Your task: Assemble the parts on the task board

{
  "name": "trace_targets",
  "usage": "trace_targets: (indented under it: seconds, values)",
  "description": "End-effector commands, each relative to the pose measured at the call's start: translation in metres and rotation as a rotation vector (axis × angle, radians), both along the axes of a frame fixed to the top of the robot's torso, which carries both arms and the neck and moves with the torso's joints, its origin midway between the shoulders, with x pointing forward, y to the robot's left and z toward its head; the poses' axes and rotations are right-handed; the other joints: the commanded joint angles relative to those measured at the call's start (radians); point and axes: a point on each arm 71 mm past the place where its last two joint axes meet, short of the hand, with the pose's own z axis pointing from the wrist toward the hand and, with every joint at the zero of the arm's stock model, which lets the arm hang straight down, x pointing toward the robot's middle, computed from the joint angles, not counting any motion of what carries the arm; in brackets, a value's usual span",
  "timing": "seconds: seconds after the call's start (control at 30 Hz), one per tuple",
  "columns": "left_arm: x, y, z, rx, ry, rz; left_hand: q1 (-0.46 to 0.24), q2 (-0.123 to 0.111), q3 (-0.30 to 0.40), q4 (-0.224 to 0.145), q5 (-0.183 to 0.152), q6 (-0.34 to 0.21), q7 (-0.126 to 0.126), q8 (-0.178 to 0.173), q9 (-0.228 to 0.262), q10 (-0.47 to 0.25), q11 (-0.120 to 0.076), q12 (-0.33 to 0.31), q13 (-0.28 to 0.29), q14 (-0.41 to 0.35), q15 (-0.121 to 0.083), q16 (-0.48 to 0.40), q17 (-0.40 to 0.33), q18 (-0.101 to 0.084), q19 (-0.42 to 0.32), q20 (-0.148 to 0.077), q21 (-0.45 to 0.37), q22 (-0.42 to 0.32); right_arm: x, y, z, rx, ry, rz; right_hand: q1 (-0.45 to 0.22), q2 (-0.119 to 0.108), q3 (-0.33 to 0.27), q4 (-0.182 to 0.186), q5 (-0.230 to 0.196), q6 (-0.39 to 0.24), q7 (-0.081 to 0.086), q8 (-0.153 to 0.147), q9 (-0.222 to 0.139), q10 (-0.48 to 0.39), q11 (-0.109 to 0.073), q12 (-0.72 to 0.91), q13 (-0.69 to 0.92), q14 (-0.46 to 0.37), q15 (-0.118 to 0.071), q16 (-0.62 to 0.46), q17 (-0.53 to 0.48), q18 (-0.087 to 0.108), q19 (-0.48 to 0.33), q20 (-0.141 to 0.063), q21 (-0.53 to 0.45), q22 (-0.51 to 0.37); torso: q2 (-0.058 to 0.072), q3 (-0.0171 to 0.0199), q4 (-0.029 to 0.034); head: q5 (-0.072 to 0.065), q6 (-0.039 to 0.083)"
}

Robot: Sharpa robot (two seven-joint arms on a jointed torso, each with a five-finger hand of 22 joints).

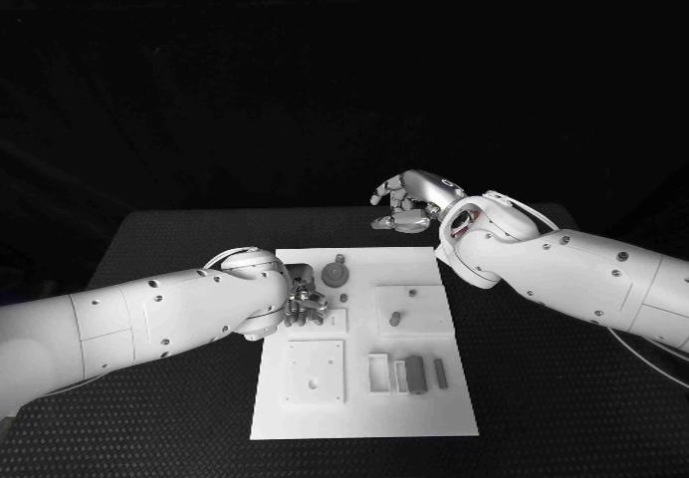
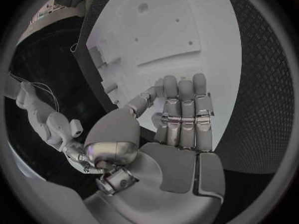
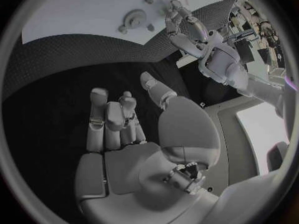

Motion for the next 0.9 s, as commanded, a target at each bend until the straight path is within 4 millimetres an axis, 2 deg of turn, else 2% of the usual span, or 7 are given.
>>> trace_targets:
  seconds: [0.03, 0.43, 0.9]
  values:
    - [-0.0022, -0.0017, -0.0039, 0.014, 0.008, -0.018, -0.005, 0.009, 0.006, 0.001, 0.006, 0.104, -0.092, 0.002, 0.001, -0.013, -0.022, 0.004, -0.001, 0.003, -0.004, 0.003, -0.001, 0.011, 0.008, -0.002, -0.001, 0.001, -0.0005, 0.0014, -0.0002, -0.007, 0.006, 0.014, 0.001, 0.005, 0.001, -0.007, -0.002, -0.032, 0.037, 0.004, -0.001, -0.004, 0.001, 0.006, -0.001, -0.003, 0.001, -0.003, -0.002, 0.03, 0.007, -0.003, -0.006, 0.009, 0.0, 0.0003, -0.0007, 0.0, -0.002]
    - [-0.0034, 0.0005, -0.0054, 0.054, 0.006, -0.041, -0.011, 0.003, 0.007, 0.001, 0.004, 0.104, -0.091, -0.001, 0.001, -0.015, -0.021, 0.004, -0.004, 0.0, -0.004, 0.005, -0.006, 0.01, 0.006, -0.002, -0.004, 0.004, -0.0007, 0.0011, -0.0003, -0.008, 0.008, 0.014, 0.001, 0.006, 0.001, -0.008, -0.002, -0.032, 0.037, 0.004, -0.001, -0.004, 0.001, 0.006, -0.002, -0.003, 0.001, -0.003, -0.002, 0.03, 0.007, -0.003, -0.006, 0.01, 0.0, -0.0004, 0.0012, -0.003, -0.006]
    - [-0.0049, 0.0005, -0.0069, 0.078, 0.004, -0.061, -0.016, 0.0, 0.008, 0.003, 0.002, 0.109, -0.094, 0.0, 0.001, -0.011, -0.022, 0.007, -0.005, 0.002, -0.004, 0.01, -0.009, 0.011, 0.009, -0.003, -0.003, 0.008, -0.0003, 0.0018, -0.0006, -0.007, 0.01, 0.016, 0.0, 0.006, 0.0, -0.008, -0.002, -0.032, 0.037, 0.004, -0.001, -0.004, 0.001, 0.006, -0.002, -0.003, 0.001, -0.003, -0.002, 0.03, 0.007, -0.002, -0.006, 0.01, 0.001, -0.0007, 0.0001, -0.001, -0.009]
